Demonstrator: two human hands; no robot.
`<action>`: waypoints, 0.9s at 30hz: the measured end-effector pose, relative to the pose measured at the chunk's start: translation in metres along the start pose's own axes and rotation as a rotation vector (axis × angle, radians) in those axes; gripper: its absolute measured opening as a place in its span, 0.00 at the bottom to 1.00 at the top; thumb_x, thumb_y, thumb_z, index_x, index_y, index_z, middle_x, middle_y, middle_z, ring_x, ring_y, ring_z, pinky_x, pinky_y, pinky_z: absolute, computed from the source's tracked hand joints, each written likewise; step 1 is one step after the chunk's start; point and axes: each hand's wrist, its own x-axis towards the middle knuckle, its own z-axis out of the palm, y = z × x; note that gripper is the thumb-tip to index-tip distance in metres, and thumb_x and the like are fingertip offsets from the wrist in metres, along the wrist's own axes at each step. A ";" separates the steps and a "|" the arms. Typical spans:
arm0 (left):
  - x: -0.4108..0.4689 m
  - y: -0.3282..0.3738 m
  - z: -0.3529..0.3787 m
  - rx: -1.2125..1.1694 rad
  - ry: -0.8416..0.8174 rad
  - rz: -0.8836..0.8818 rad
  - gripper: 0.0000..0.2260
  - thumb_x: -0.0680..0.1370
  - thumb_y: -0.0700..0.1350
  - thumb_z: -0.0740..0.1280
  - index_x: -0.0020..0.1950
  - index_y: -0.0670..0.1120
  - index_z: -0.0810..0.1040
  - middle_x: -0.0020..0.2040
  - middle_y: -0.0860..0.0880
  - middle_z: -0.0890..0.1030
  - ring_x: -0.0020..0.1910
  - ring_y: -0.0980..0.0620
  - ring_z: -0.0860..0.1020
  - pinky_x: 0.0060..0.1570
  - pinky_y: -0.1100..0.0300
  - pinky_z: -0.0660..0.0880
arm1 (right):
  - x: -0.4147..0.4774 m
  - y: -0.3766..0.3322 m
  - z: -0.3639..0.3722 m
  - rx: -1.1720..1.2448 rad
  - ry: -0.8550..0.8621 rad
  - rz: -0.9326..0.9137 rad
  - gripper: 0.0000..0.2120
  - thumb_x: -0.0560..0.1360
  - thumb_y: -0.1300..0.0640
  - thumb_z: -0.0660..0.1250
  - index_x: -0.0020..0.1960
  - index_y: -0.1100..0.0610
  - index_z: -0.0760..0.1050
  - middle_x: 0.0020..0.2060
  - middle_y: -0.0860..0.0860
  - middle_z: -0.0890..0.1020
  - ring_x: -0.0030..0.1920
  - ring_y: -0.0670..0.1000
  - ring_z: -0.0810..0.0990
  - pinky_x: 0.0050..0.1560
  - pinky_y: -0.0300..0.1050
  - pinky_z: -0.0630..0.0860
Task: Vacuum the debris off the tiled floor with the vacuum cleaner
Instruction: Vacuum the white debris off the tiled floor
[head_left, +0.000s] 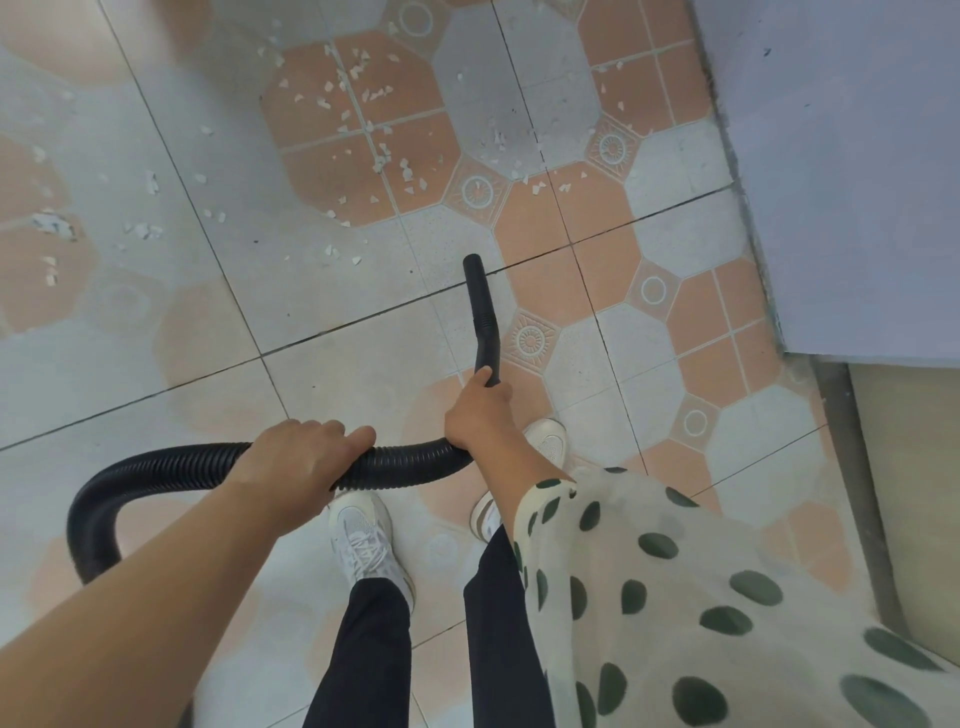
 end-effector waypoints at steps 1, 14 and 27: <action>0.000 0.001 -0.001 0.002 0.005 -0.004 0.13 0.77 0.42 0.58 0.61 0.52 0.63 0.42 0.52 0.68 0.39 0.49 0.69 0.28 0.60 0.55 | 0.001 0.000 -0.001 -0.001 0.007 -0.004 0.43 0.78 0.60 0.63 0.79 0.59 0.34 0.73 0.67 0.52 0.60 0.62 0.74 0.59 0.52 0.76; 0.061 0.049 -0.023 -0.035 0.075 -0.036 0.15 0.77 0.43 0.60 0.63 0.50 0.63 0.42 0.52 0.68 0.38 0.49 0.70 0.26 0.61 0.55 | 0.042 0.035 -0.074 -0.075 0.142 -0.069 0.43 0.77 0.60 0.66 0.80 0.60 0.38 0.72 0.67 0.55 0.60 0.61 0.75 0.58 0.50 0.75; 0.142 0.115 -0.068 -0.129 0.057 -0.082 0.16 0.77 0.43 0.62 0.63 0.51 0.63 0.44 0.51 0.69 0.38 0.49 0.70 0.31 0.59 0.61 | 0.105 0.090 -0.151 -0.074 0.208 -0.027 0.46 0.75 0.59 0.68 0.80 0.59 0.40 0.71 0.66 0.56 0.59 0.62 0.75 0.56 0.51 0.77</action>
